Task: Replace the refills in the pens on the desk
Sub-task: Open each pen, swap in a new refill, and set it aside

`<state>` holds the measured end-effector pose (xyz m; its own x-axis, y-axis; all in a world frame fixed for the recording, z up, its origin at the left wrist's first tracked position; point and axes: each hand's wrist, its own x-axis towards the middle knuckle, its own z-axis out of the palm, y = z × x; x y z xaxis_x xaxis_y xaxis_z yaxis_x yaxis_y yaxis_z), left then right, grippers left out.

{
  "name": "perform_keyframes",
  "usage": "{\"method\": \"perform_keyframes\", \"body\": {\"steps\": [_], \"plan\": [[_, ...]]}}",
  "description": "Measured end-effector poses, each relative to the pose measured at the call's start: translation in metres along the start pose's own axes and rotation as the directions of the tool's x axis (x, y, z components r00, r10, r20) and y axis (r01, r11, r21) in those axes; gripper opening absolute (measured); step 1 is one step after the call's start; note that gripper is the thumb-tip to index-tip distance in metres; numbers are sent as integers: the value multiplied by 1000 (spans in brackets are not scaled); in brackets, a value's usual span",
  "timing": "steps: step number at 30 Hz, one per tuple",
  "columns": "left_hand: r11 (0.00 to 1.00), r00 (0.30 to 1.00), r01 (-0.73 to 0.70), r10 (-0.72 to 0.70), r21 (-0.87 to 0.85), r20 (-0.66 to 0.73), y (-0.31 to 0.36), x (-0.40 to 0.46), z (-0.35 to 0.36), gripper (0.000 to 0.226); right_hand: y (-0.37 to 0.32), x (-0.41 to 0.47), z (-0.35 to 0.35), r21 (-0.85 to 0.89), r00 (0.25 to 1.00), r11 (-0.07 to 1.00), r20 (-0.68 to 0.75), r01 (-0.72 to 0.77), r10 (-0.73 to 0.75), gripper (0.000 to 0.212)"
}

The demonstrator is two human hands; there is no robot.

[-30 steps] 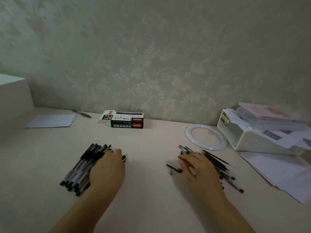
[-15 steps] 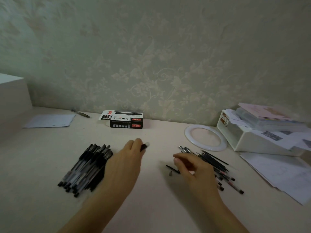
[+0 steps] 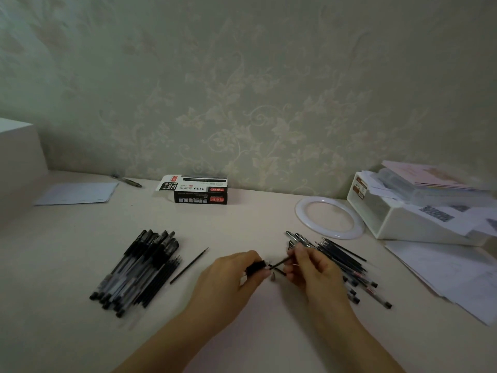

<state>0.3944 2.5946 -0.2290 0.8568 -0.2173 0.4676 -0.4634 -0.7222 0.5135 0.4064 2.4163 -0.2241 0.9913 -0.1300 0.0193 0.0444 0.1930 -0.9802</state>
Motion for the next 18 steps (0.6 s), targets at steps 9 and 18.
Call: {"method": "perform_keyframes", "body": {"steps": [9,18], "plan": [[993,999,13,-8,-115,42,-3,2,-1,21,6,-1,6,-153,967,983,246,102,-62,19],[1000,994,25,-27,17,105,-10,1,-3,23,14,14,-5,46,999,999,-44,20,-18,23]]}}
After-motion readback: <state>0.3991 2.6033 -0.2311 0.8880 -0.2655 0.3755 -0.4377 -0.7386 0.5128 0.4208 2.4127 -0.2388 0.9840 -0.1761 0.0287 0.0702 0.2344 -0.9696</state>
